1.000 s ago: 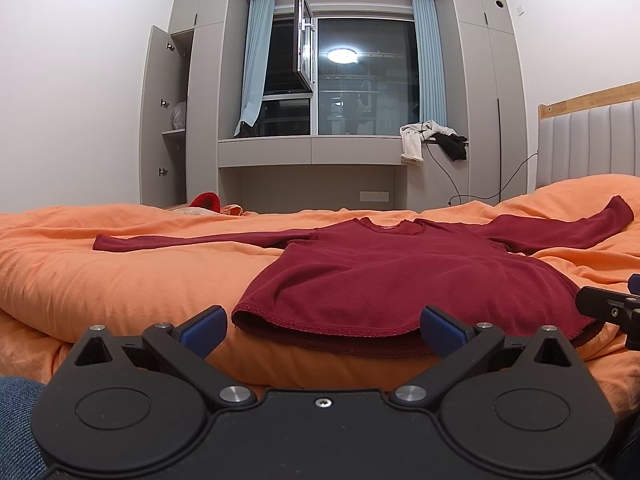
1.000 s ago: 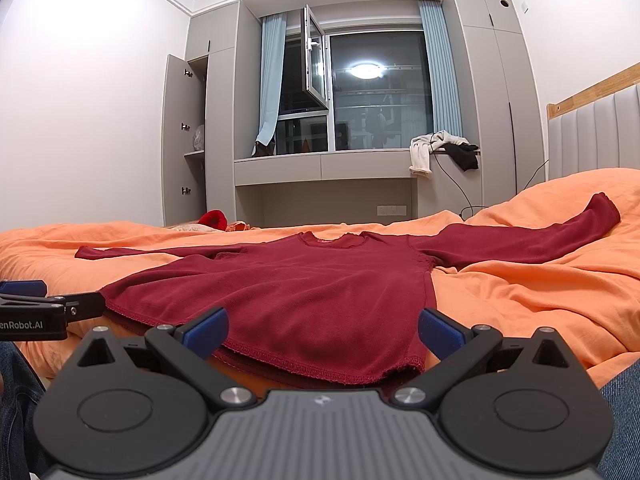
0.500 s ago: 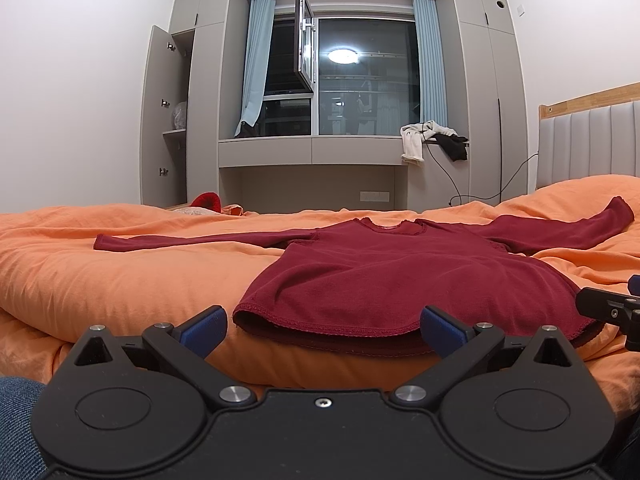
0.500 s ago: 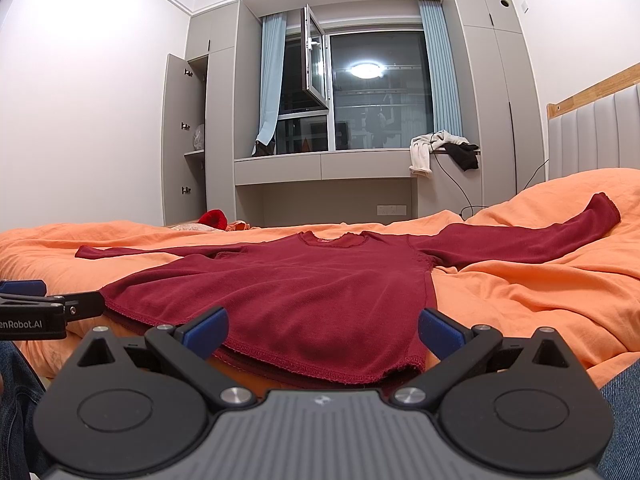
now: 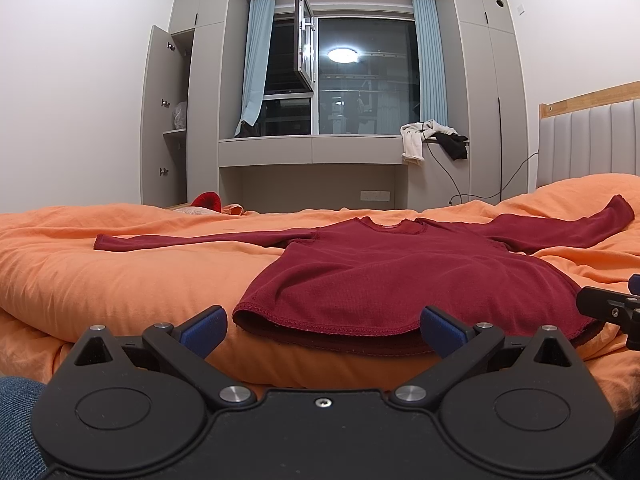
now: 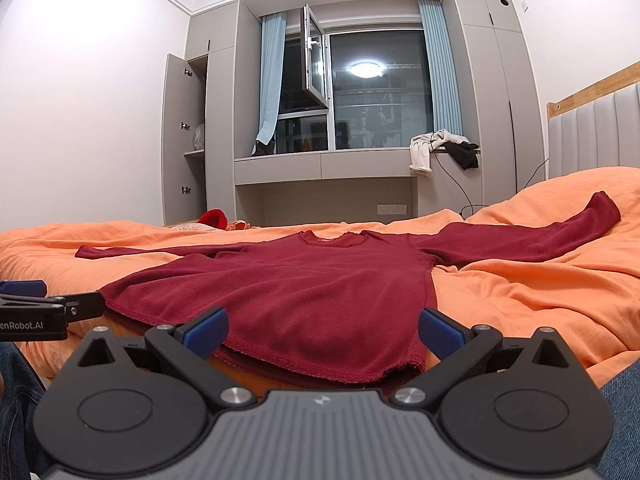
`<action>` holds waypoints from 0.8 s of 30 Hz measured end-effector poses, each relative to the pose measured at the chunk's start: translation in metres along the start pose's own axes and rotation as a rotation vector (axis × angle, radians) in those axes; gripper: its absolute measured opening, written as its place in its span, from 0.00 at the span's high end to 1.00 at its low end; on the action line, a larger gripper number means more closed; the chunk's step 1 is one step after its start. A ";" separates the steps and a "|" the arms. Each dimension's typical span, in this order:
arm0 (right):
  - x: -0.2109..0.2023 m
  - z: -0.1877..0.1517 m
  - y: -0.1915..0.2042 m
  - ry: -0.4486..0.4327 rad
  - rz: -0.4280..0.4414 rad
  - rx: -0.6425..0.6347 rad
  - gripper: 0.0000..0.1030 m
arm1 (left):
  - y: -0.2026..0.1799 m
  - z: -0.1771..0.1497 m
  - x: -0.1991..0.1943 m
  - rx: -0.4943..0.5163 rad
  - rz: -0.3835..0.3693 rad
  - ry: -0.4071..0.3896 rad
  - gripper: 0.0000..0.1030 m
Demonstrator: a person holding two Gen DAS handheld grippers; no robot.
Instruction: Fold small clothes
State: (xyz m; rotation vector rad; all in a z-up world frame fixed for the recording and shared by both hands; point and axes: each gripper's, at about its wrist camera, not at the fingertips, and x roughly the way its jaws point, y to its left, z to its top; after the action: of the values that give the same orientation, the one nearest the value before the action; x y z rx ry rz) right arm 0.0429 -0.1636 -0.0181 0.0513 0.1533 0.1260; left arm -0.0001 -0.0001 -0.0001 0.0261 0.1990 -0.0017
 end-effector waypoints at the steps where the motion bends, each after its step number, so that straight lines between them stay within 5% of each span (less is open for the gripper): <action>1: 0.000 0.000 0.000 0.000 0.000 0.000 0.00 | 0.000 0.000 0.000 0.000 0.000 0.000 0.00; 24: 0.000 0.001 0.000 0.002 -0.002 0.002 0.00 | 0.001 0.000 -0.001 0.005 0.001 0.006 0.01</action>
State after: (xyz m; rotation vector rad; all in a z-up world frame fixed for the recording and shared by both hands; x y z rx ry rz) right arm 0.0434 -0.1636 -0.0175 0.0526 0.1557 0.1243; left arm -0.0010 0.0007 -0.0001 0.0315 0.2054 -0.0014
